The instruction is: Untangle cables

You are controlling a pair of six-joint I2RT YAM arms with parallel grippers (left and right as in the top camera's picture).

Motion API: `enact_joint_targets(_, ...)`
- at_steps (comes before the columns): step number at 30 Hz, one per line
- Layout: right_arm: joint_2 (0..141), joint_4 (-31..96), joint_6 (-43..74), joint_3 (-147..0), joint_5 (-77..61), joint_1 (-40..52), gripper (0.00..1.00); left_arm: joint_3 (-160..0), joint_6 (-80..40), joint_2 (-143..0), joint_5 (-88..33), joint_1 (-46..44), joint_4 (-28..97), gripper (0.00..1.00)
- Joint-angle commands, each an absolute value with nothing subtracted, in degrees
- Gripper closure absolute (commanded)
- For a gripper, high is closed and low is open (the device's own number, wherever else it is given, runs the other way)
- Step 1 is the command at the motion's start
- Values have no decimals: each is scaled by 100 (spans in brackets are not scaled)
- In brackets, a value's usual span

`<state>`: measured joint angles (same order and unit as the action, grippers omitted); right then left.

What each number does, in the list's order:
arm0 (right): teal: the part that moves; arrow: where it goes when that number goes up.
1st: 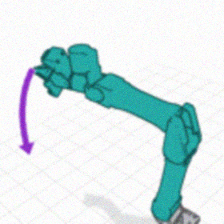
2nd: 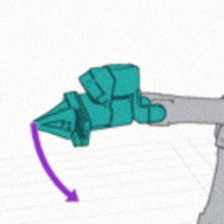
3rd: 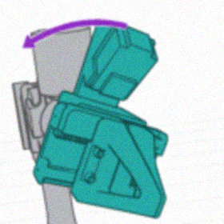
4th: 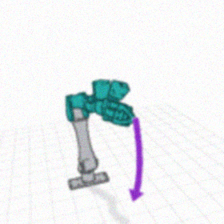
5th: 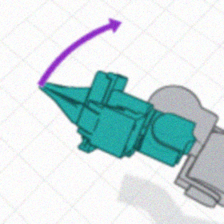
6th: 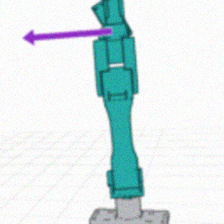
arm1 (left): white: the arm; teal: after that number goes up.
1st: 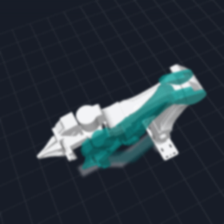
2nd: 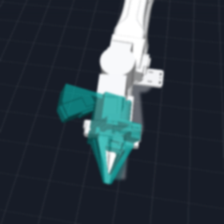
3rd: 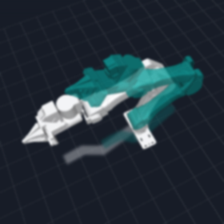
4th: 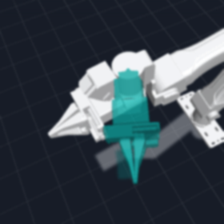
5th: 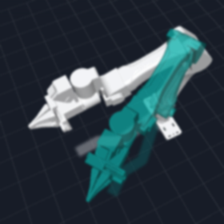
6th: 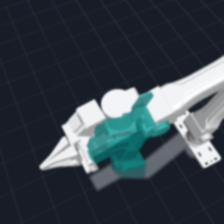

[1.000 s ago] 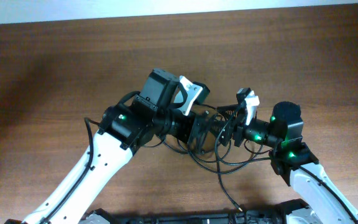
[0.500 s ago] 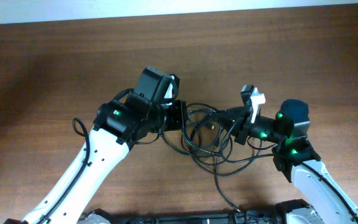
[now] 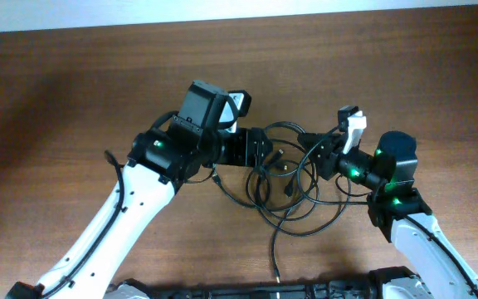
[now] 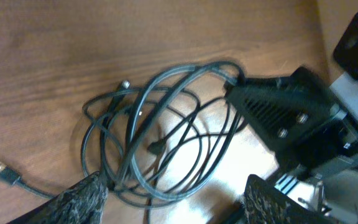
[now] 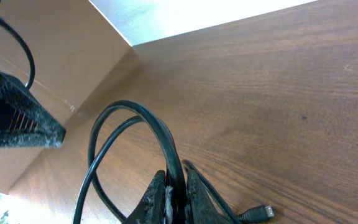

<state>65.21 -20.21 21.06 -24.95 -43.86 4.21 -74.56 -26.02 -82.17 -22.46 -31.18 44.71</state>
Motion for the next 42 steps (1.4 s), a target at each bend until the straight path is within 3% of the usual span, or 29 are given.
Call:
enact_joint_targets(1, 6488, -1857, 2150, -2519, -4993, 690, 96, -7472, -2781, -8615, -1898, -3190, 4154, 29)
enact_joint_targets(6, 6488, -1844, 2152, -2519, -4993, 937, 96, -7472, -2773, -9393, -1905, -3406, 3979, 29)
enact_joint_targets(7, 6488, -1844, 2152, -2519, -4995, 937, 96, -7472, -2773, -9491, -1907, -3426, 3977, 42)
enact_joint_targets(8, 6488, -1844, 2150, -2519, -4995, 937, 96, -7472, -2751, -9559, -1905, -3424, 3970, 68)
enact_joint_targets(10, 6488, -1841, 2152, -2519, -4995, 937, 96, -7472, -2751, -9581, -1907, -3426, 3966, 88)
enact_joint_targets(11, 6488, -1841, 2152, -2519, -4995, 937, 96, -7472, -2746, -9581, -1905, -3424, 3968, 83)
enact_joint_targets(13, 6488, -1841, 2152, -2519, -4998, 937, 96, -7472, -2714, -9581, -1798, -3426, 3975, 42)
enact_joint_targets(15, 6488, -1839, 2152, -2519, -4995, 937, 96, -7472, -2314, -9581, -1634, -3426, 4060, 12)
enact_joint_targets(16, 6488, -1839, 2152, -2519, -4995, 937, 96, -7472, -2104, -9581, -1730, -3426, 4075, 9)
enact_joint_targets(17, 6488, -1839, 2152, -2519, -4995, 937, 96, -7472, -1763, -9581, -1942, -3426, 4077, 15)
enact_joint_targets(19, 6488, -1839, 2152, -2519, -5004, 937, 96, -7472, -1372, -9581, -1973, -3426, 4097, 39)
enact_joint_targets(22, 6488, -1837, 2154, -2519, -5382, 937, 96, -7472, -1315, -9581, -1975, -3426, 4097, 68)
enact_joint_targets(23, 6488, -1839, 2152, -2519, -5374, 937, 96, -7472, -1315, -9581, -1973, -3426, 4095, 84)
enact_joint_targets(24, 6488, -1839, 2152, -2519, -5336, 937, 88, -7472, -1315, -9581, -1970, -3426, 4095, 100)
enact_joint_targets(26, 6488, -1839, 2152, -2519, -5332, 937, 49, -7472, -1317, -9581, -1968, -3426, 4101, 100)
enact_joint_targets(27, 6488, -1841, 2152, -2519, -5330, 910, 9, -7483, -1319, -9577, -1973, -3409, 4097, 100)
enact_joint_targets(28, 6488, -1811, 2154, -2519, -5339, 753, 1, -7634, -1315, -9504, -1970, -3284, 4145, 100)
enact_joint_targets(33, 6488, -1363, 2792, -2519, -4974, -377, 0, -8208, -1347, -8558, -1973, -2139, 4414, 100)
enact_joint_targets(36, 6678, 78, 2445, -2504, -3577, -115, 0, -8208, -1909, -8416, -1973, -2121, 4171, 100)
enact_joint_targets(42, 7859, 217, 2403, -2504, -2434, 473, 0, -8208, -3868, -8418, -1949, -2071, 2545, 100)
